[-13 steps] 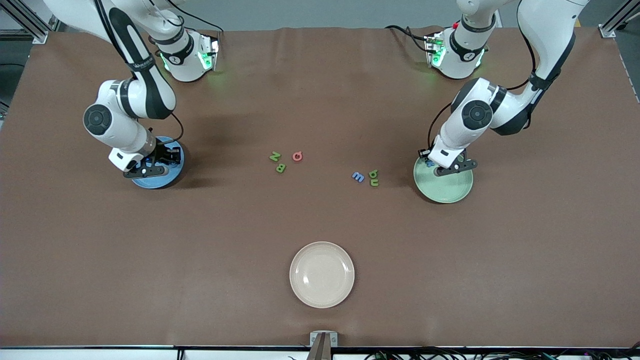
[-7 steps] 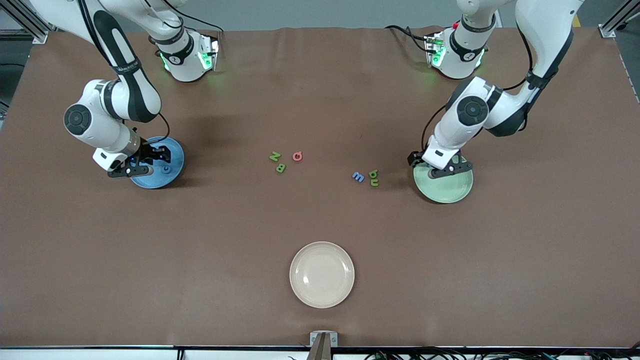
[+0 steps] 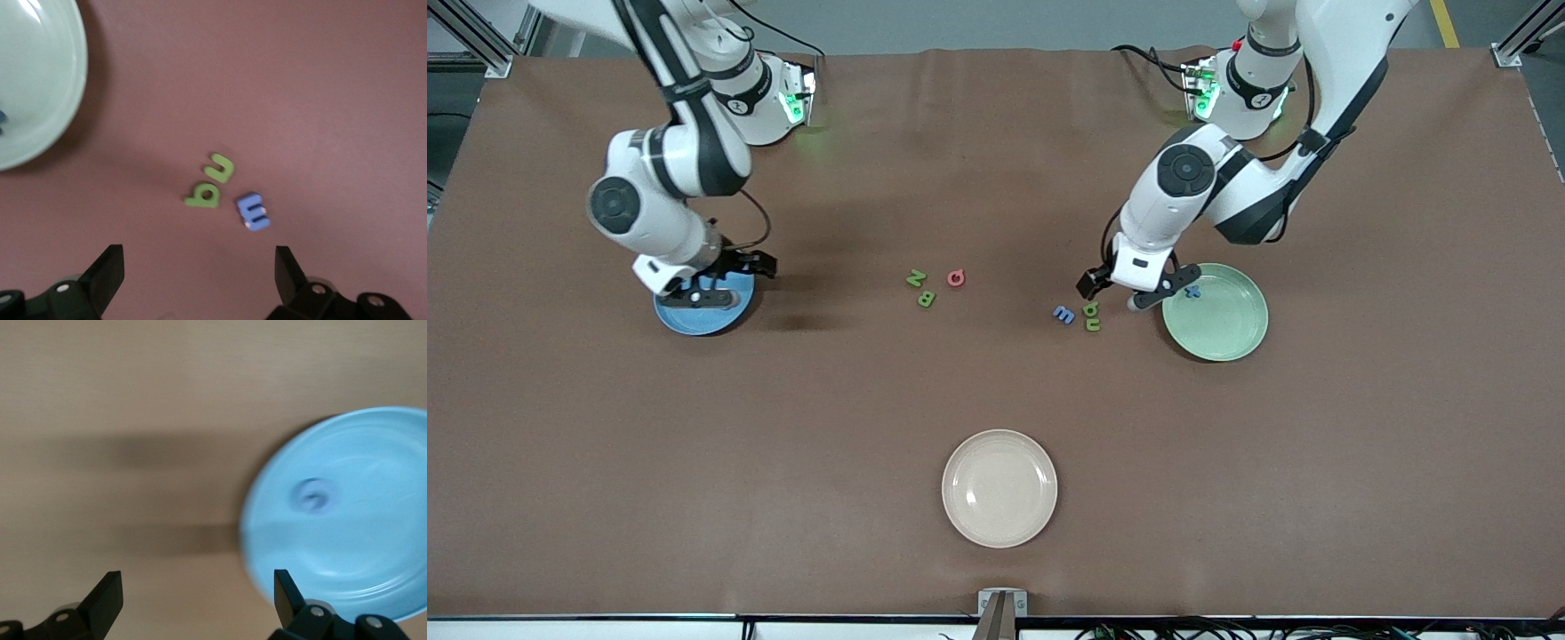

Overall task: Sort uppercase to blue plate, lowercase to green plate
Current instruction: 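Reach the green B with the right gripper while the left grasps e, then place the B on the blue plate while the left places e on green, then grasp the green Z with the right gripper while the left grasps b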

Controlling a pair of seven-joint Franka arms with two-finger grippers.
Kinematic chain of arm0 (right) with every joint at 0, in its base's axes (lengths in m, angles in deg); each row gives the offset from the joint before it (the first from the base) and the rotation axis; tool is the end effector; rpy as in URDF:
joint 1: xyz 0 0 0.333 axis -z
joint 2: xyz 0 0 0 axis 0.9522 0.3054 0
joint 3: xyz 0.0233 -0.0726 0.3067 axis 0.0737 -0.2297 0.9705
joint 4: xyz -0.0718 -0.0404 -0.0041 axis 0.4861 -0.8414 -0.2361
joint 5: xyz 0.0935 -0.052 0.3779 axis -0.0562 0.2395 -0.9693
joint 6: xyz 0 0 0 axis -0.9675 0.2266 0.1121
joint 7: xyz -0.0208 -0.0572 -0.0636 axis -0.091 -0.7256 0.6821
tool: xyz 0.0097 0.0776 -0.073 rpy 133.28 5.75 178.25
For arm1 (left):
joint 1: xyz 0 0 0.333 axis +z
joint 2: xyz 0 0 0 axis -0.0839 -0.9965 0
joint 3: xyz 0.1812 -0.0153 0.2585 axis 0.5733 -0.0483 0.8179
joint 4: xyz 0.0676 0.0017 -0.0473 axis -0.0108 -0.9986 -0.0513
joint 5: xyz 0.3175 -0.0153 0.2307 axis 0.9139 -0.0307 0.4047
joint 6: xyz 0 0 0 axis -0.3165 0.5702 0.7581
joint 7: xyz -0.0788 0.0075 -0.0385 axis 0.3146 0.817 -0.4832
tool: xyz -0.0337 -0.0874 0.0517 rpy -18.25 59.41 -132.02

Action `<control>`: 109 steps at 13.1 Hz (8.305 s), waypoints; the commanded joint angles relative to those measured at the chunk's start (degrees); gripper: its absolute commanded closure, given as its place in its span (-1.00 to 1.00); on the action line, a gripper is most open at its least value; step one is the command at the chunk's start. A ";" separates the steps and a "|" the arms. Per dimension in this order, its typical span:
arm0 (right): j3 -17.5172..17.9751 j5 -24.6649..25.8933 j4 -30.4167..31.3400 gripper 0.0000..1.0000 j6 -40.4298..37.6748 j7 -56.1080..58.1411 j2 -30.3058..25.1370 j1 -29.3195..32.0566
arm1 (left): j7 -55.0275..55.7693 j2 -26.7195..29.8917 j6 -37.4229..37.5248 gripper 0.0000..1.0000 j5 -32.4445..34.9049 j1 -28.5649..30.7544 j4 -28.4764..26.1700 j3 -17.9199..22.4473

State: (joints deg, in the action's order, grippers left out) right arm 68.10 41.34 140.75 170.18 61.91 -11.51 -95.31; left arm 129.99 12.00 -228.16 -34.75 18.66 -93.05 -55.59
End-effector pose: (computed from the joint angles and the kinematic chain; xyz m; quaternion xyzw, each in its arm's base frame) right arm 0.4469 0.1043 0.2633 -0.9970 0.0207 0.0738 0.0101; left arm 0.4592 -0.3349 0.2788 0.9570 0.2822 -0.0226 0.0634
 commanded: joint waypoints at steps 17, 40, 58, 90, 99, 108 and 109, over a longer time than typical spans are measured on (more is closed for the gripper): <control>-0.09 0.05 -19.56 -0.37 16.05 -57.43 23.65 -26.92 | 22.69 -15.99 2.07 -0.24 3.59 -23.60 15.76 19.00; -0.70 0.22 -19.57 1.00 -5.64 -33.39 15.77 -17.88 | 16.66 -4.57 17.61 0.70 3.33 -13.81 13.48 11.84; -1.14 9.72 8.31 0.84 10.07 9.89 1.51 14.12 | -20.38 -9.83 10.16 0.71 25.11 35.11 -8.50 -10.80; 0.00 -4.17 -9.54 -0.58 22.03 -47.67 20.58 -29.38 | 5.01 -19.41 6.47 -0.82 19.67 -7.95 11.19 5.11; 0.00 -4.17 -11.11 -0.08 21.42 -48.37 22.60 -30.52 | 5.20 -20.12 6.38 -0.18 19.67 -7.96 11.19 5.91; -3.77 -3.56 -10.85 1.00 4.06 -38.57 14.89 -27.89 | 5.37 -19.68 6.29 0.56 19.59 -7.69 11.01 5.91; -5.61 -3.21 -10.59 1.00 0.53 -35.05 12.43 -27.36 | 5.37 -19.42 6.38 0.60 19.59 -7.34 11.01 5.82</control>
State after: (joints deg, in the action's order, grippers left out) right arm 64.93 38.50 128.91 177.12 20.47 7.02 -124.26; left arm 134.93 -7.59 -222.11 -14.61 10.87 -82.23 -49.93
